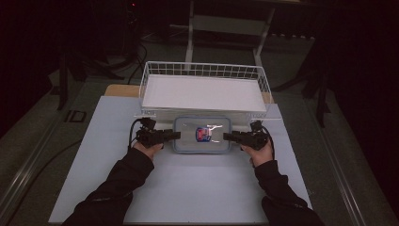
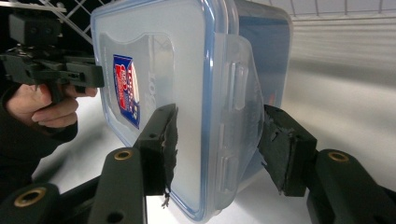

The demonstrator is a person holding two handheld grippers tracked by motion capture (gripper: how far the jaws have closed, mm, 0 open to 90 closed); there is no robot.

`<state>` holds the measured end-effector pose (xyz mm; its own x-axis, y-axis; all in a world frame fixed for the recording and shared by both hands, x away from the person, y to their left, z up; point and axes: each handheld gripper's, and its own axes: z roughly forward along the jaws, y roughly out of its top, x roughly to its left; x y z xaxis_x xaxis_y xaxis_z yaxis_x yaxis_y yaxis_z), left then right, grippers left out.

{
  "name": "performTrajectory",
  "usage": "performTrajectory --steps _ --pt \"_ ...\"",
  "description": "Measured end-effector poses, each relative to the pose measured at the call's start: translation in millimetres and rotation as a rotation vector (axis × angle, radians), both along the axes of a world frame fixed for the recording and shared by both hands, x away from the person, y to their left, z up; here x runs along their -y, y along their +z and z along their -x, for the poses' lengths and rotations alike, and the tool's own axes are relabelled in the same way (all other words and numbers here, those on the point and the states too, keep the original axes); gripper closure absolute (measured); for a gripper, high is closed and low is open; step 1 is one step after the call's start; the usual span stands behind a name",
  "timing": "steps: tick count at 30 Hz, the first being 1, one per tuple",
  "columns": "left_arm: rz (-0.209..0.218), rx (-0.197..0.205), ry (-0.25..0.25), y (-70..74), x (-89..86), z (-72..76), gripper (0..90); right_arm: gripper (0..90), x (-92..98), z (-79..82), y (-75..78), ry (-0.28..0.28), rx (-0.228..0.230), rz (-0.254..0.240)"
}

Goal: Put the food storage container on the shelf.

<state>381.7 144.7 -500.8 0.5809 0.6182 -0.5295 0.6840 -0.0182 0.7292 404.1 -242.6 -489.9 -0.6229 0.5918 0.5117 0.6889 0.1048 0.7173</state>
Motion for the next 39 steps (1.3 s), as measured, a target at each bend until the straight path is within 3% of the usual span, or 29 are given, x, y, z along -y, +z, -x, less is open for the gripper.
performTrajectory --steps 2,3,5,12,21,27,30,35,37,38,39 --pt "0.004 0.005 0.004 -1.5 1.4 -0.7 54.0 48.1 0.8 -0.9 -1.4 -0.001 -0.004 -0.001" --pt "-0.011 0.028 0.016 -4.5 5.1 -0.4 54.0 48.1 1.7 -2.2 -3.0 -0.003 0.001 0.002" --pt "-0.009 0.014 0.023 -8.9 7.1 -1.7 53.0 47.9 2.6 -4.5 -5.9 -0.012 0.028 0.027" --pt "0.014 0.019 0.035 -11.4 7.1 -4.2 52.6 47.5 3.2 -6.3 -5.3 -0.028 0.028 0.033" --pt "0.093 0.001 0.078 -16.5 8.2 -9.0 50.2 44.8 0.9 -5.6 -6.2 -0.1 0.053 0.02" --pt "0.044 0.058 0.152 -15.1 13.2 -10.3 48.4 42.0 -4.7 -5.8 -6.3 -0.137 0.086 0.076" --pt "0.03 0.067 0.177 -13.9 15.8 -10.7 49.6 42.3 -8.6 -4.6 -2.6 -0.17 0.07 0.092" --pt "-0.048 0.13 0.192 -11.5 18.2 -9.6 42.0 37.4 -13.0 -2.8 0.5 -0.195 0.077 0.124" --pt "-0.056 0.139 0.191 -9.5 19.8 -7.7 39.9 37.6 -14.1 -1.3 1.0 -0.203 0.075 0.127" --pt "-0.06 0.156 0.189 -7.7 20.5 -5.2 37.8 36.5 -13.7 -1.7 0.4 -0.206 0.123 0.153" --pt "-0.051 0.163 0.19 -6.5 20.9 -2.8 36.1 36.4 -13.1 -1.6 -0.3 -0.205 0.137 0.157"
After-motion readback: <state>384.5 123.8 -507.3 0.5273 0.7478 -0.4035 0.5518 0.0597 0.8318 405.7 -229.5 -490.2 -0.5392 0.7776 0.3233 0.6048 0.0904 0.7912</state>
